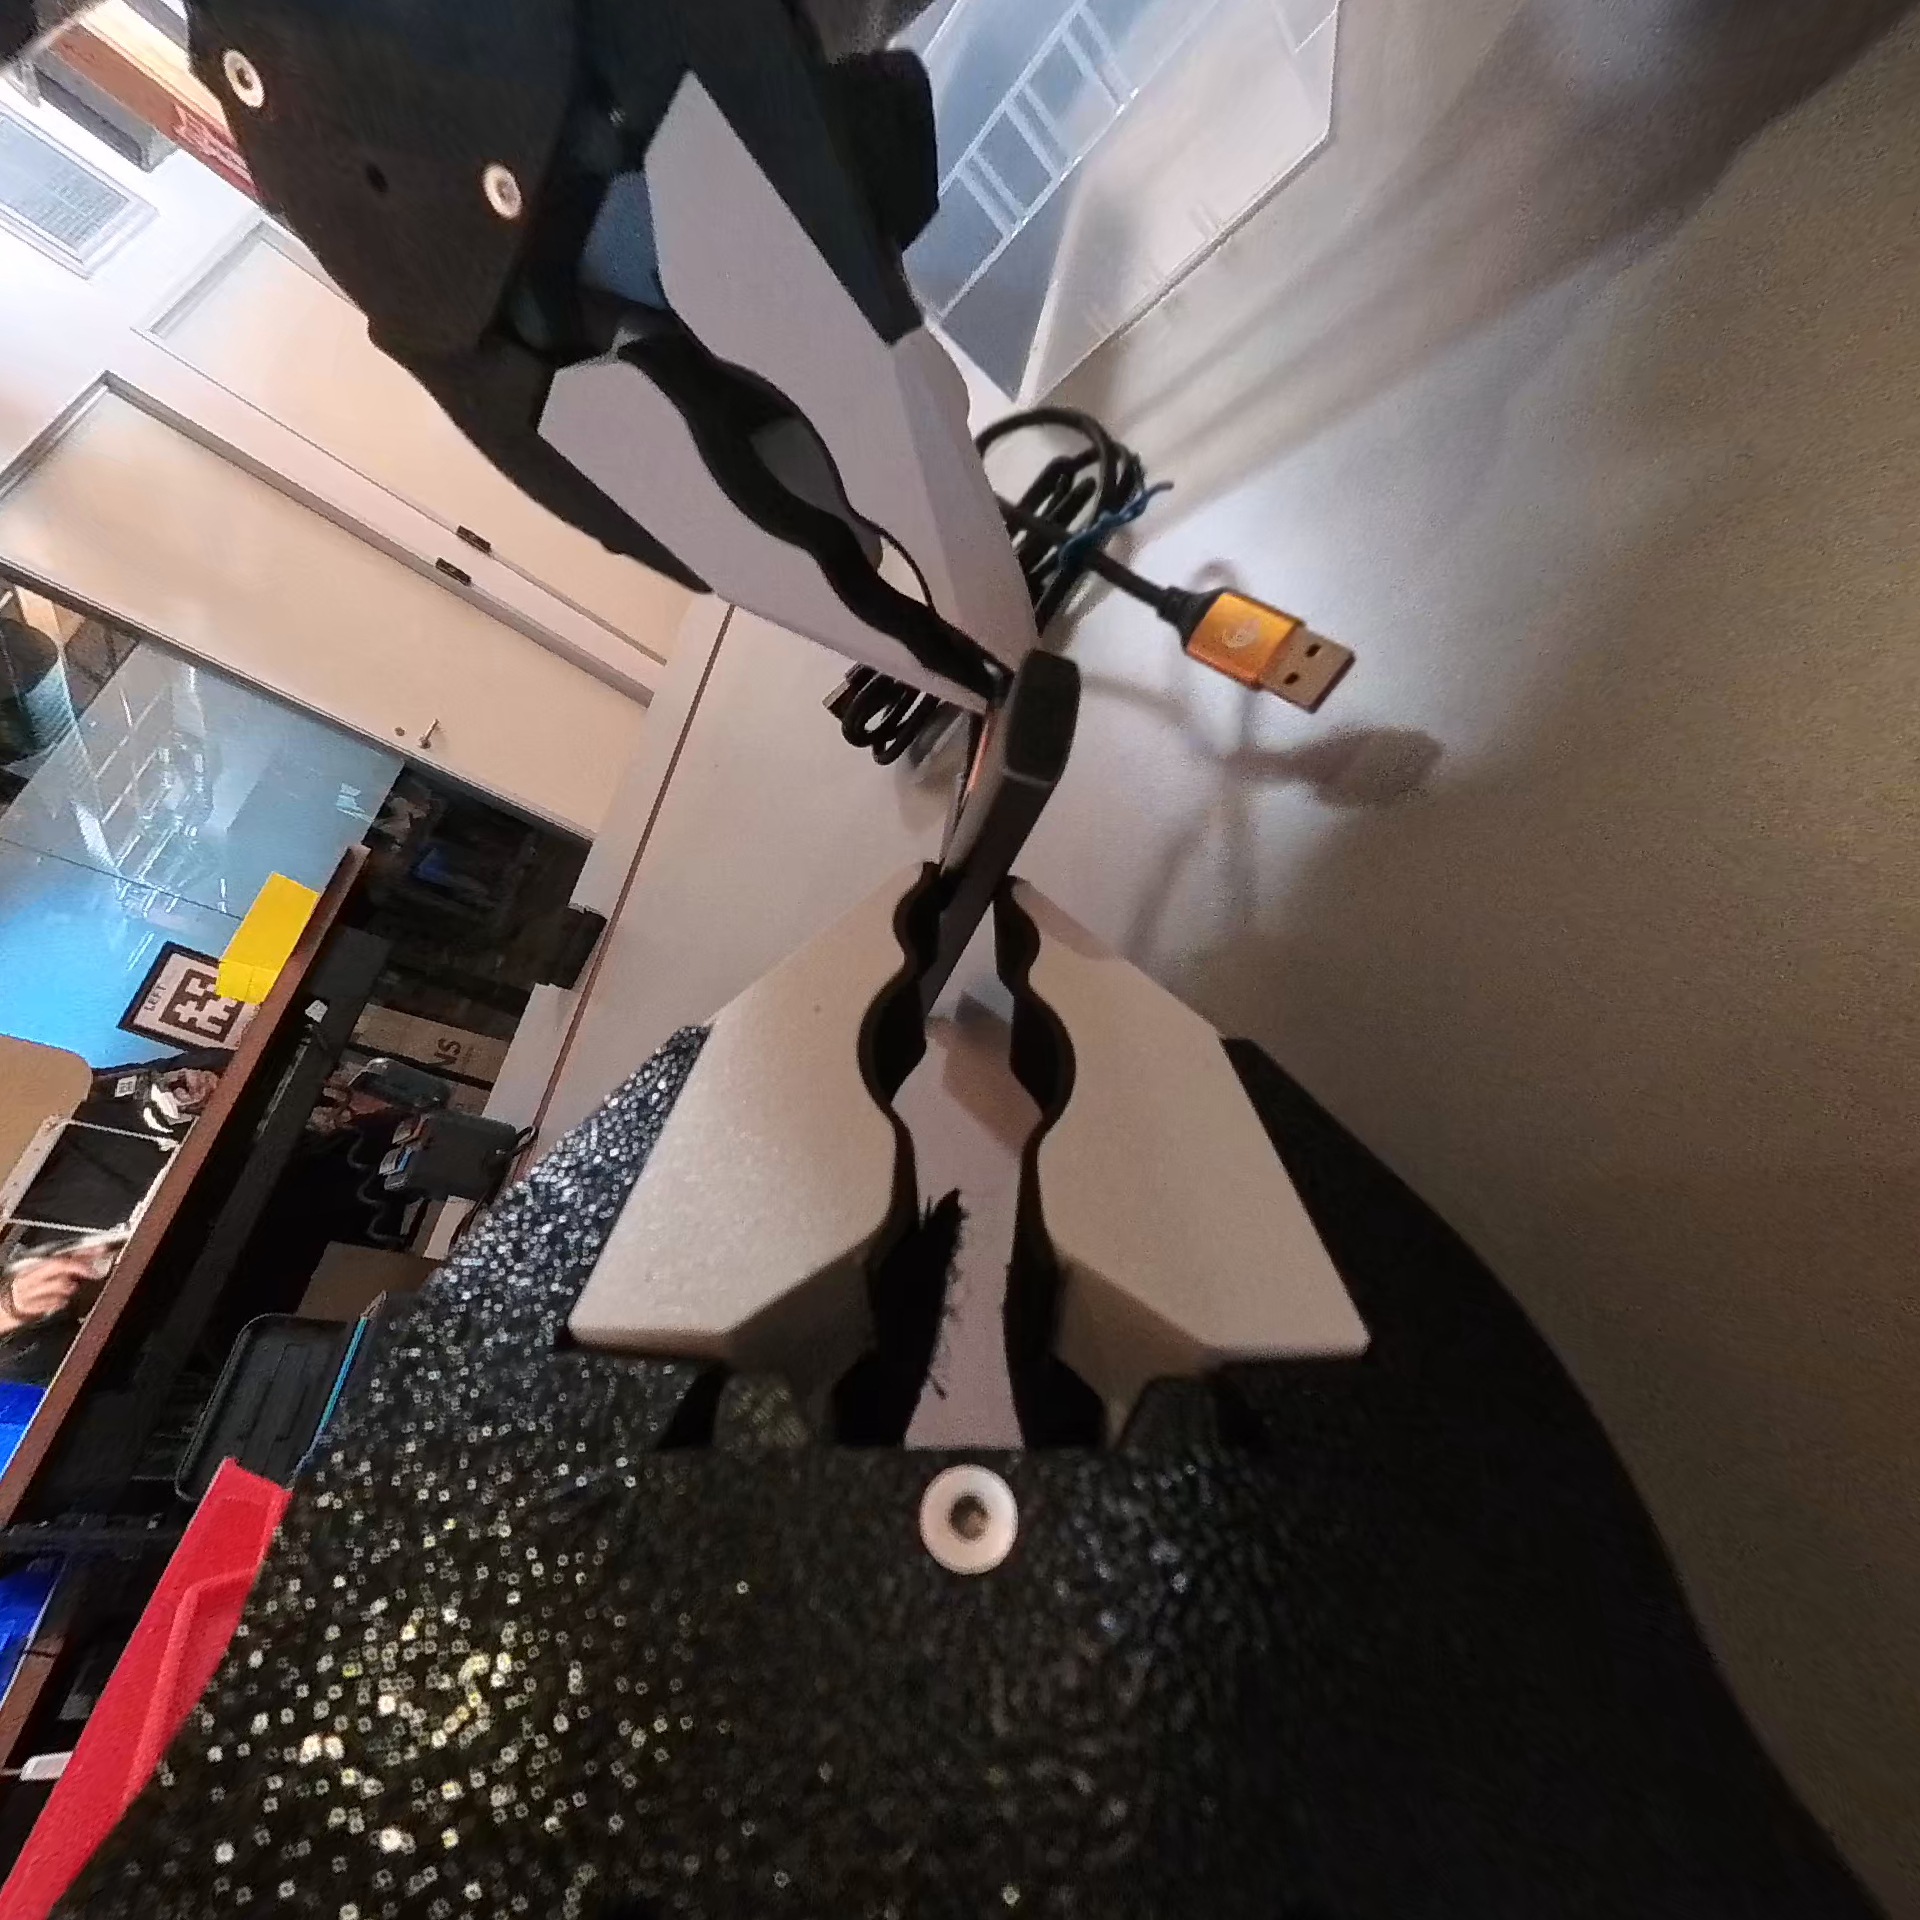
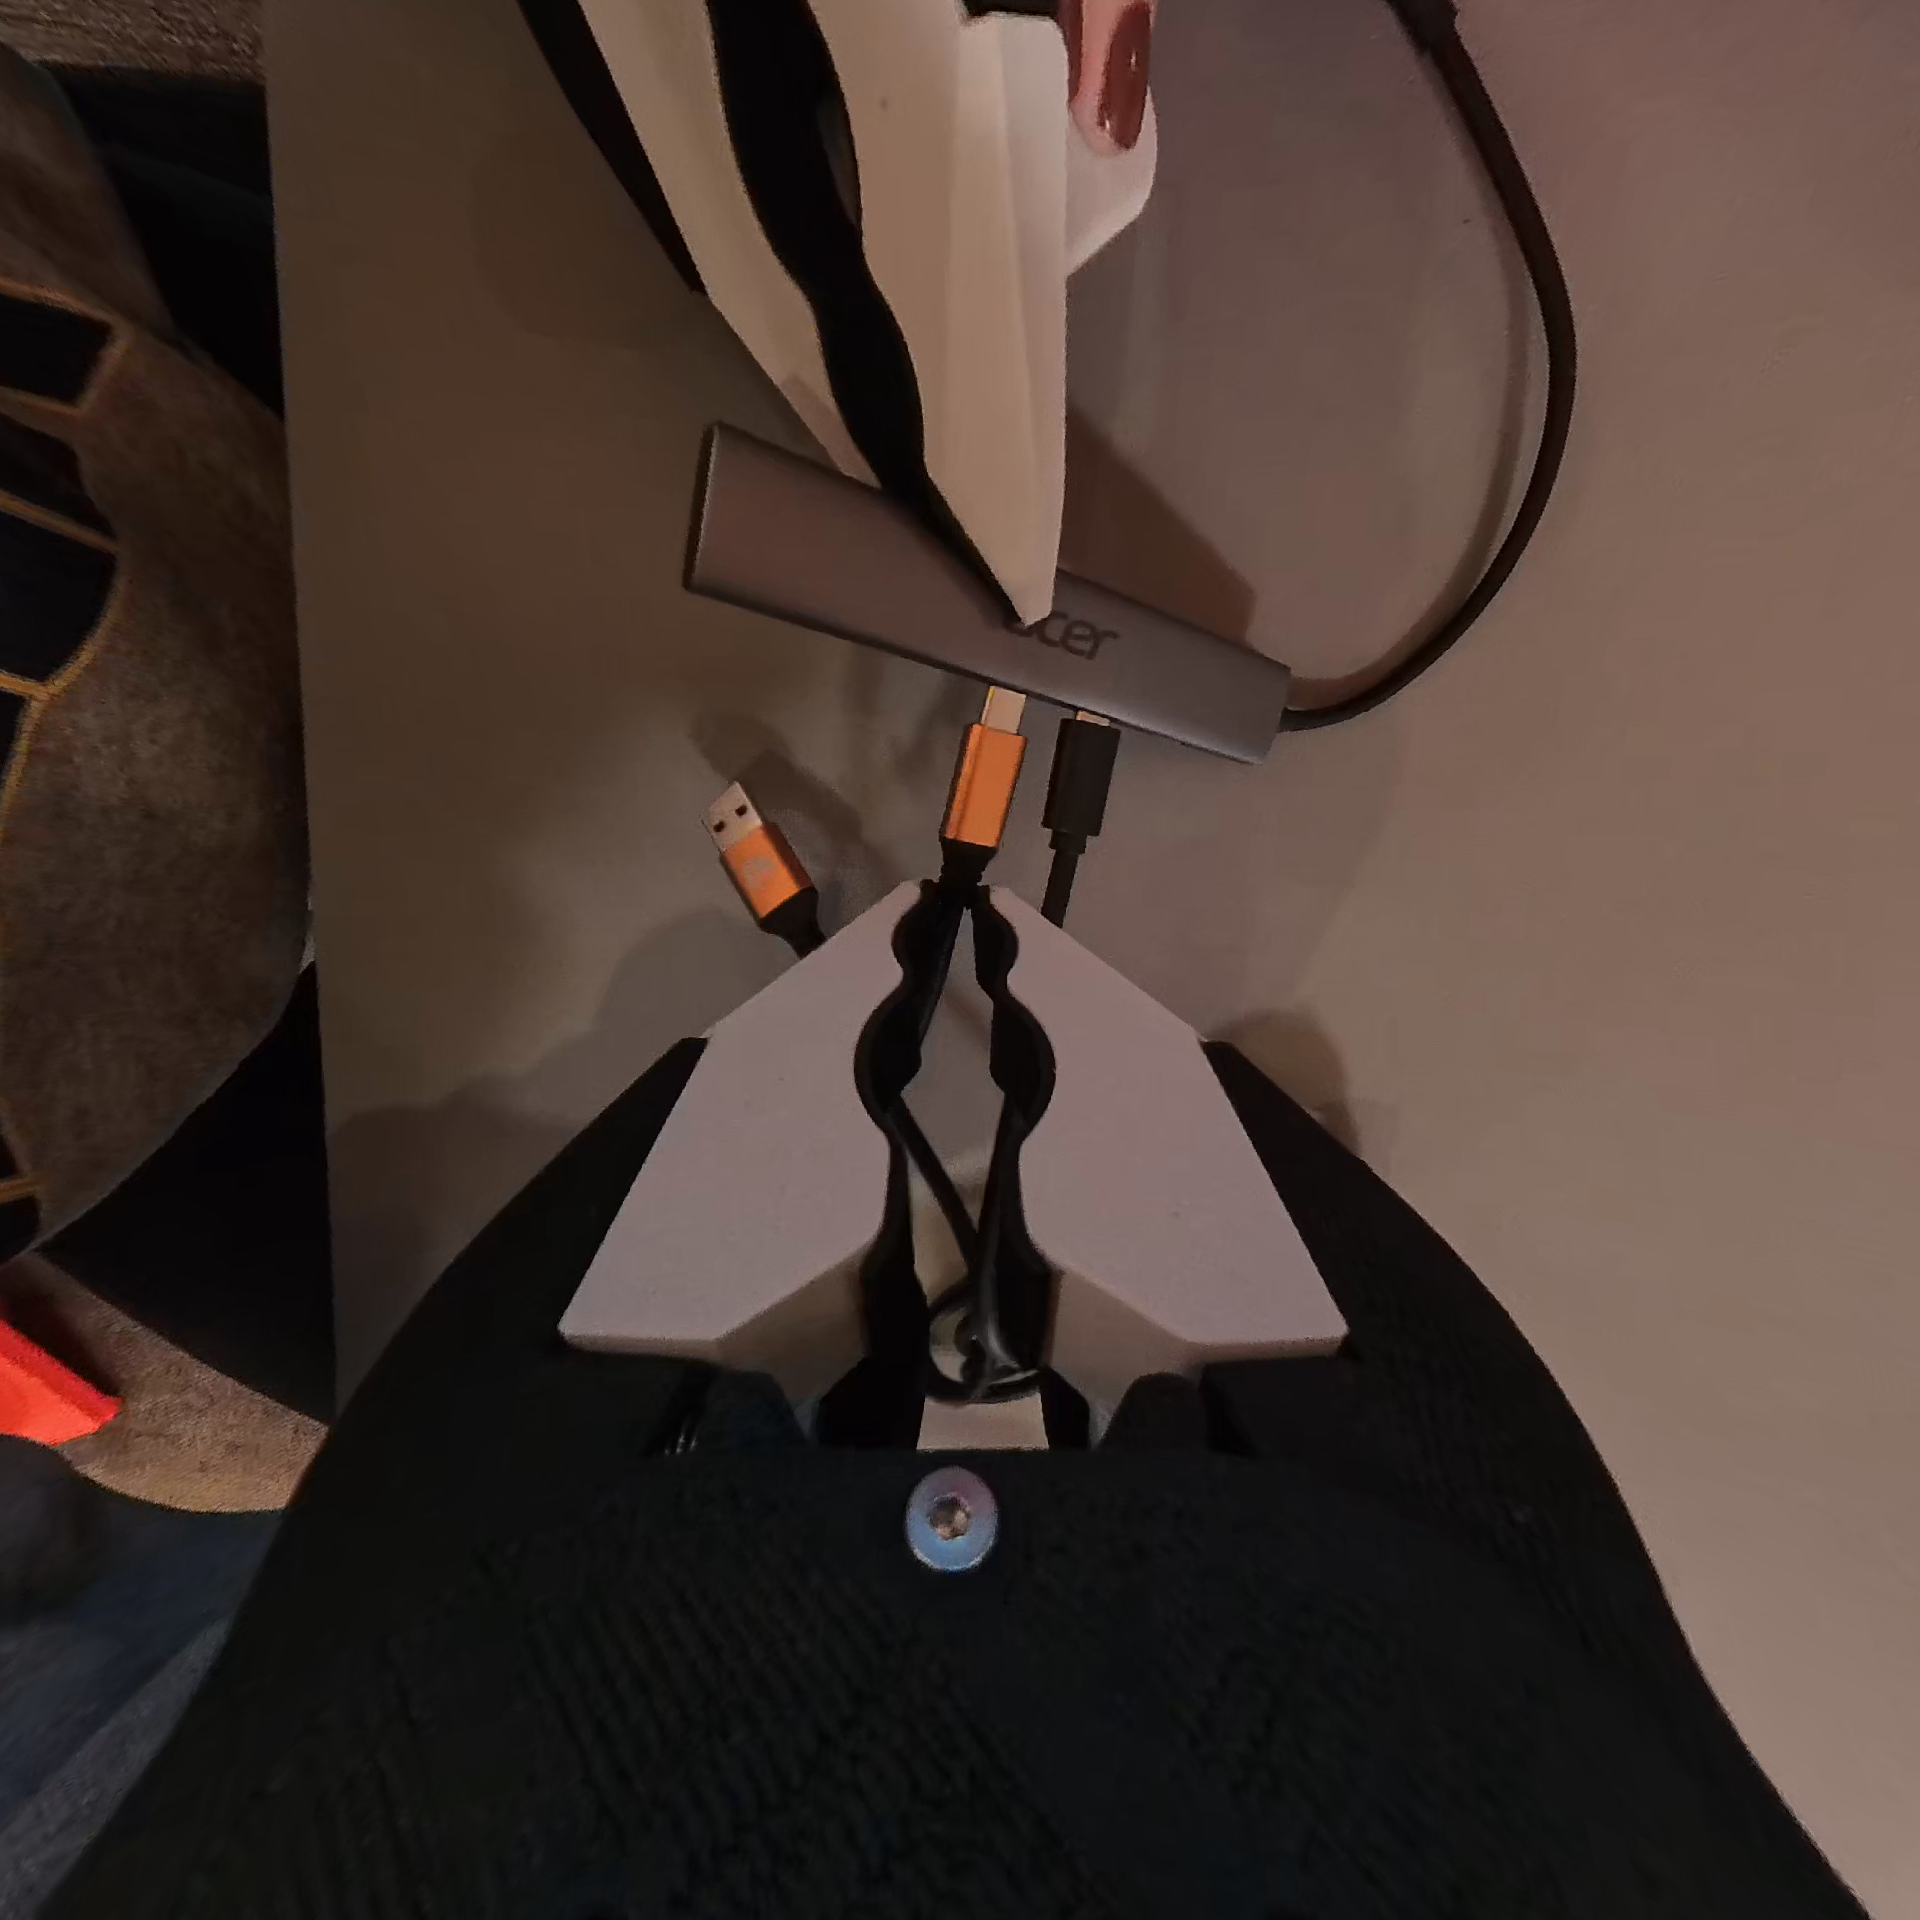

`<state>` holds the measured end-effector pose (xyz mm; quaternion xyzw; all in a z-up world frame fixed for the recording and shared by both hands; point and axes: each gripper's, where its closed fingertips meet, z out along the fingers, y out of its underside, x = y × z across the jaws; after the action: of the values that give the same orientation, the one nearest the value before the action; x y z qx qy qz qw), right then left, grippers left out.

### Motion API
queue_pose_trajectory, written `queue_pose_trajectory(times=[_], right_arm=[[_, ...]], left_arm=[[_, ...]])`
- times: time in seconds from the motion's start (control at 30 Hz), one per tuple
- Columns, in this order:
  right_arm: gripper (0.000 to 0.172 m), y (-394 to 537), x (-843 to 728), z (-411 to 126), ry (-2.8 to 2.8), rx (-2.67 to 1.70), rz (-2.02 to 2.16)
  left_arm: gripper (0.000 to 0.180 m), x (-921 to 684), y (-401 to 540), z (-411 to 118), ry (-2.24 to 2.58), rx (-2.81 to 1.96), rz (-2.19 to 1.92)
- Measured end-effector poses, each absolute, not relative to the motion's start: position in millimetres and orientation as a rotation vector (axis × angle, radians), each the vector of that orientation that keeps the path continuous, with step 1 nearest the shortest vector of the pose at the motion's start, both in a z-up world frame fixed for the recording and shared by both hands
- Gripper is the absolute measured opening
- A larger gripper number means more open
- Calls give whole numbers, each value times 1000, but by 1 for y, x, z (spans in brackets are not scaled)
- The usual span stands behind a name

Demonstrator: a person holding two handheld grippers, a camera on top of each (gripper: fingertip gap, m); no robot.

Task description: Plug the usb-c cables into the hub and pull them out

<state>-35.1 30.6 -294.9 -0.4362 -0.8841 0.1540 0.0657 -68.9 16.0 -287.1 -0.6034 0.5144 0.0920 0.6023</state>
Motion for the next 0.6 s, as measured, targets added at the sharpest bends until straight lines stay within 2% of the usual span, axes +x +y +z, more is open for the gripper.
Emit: queue_pose_trajectory(times=[0.37,0.6], right_arm=[[3,30,-38,-296,-2671,-1307,461],[2,26,-39,-300,-2552,-1290,646]], left_arm=[[8,-68,16,-288,1202,-1396,223],[9,-66,16,-294,1223,-1417,212]])
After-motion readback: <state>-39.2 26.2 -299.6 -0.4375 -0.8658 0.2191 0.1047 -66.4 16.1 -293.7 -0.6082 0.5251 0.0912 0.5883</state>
